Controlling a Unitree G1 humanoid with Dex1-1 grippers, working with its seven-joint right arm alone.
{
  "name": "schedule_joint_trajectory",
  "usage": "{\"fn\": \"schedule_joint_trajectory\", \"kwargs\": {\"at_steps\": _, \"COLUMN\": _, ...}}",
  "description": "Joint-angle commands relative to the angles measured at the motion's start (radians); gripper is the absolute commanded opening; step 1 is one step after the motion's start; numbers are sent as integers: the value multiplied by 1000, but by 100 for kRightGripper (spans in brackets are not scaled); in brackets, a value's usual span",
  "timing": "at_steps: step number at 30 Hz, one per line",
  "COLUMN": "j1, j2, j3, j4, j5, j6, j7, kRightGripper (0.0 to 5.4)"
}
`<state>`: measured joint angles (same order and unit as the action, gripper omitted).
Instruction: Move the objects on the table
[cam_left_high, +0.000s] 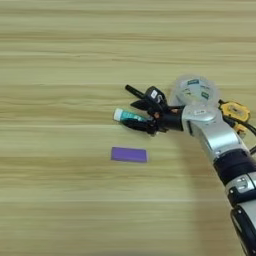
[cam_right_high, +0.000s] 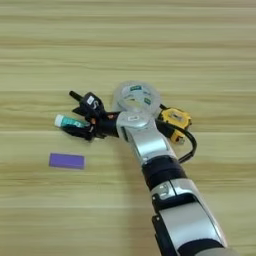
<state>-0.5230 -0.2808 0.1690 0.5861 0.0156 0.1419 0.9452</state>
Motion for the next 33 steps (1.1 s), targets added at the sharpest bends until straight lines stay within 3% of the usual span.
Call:
{"fn": "schedule_joint_trajectory", "kwargs": {"at_steps": 1, "j1": -43, "j2": -23, "j3": 5, "j4": -11, "j5": -11, "j6": -16, "j7": -11, "kRightGripper": 273}}
{"fn": "schedule_joint_trajectory", "kwargs": {"at_steps": 13, "j1": -32, "j2": -39, "j3": 30, "j4": -2, "j5": -25, "j6": -45, "j7": 12, "kRightGripper": 161}}
{"fn": "schedule_joint_trajectory", "kwargs": {"at_steps": 28, "j1": -36, "j2": -74, "j3": 122, "j4": 143, "j5": -103, "j6": -116, "j7": 21, "kRightGripper": 158}}
{"fn": "schedule_joint_trajectory", "kwargs": {"at_steps": 33, "j1": -9, "j2": -127, "j3": 149, "j4": 133, "j5": -106, "j6": -149, "j7": 82, "kRightGripper": 158}}
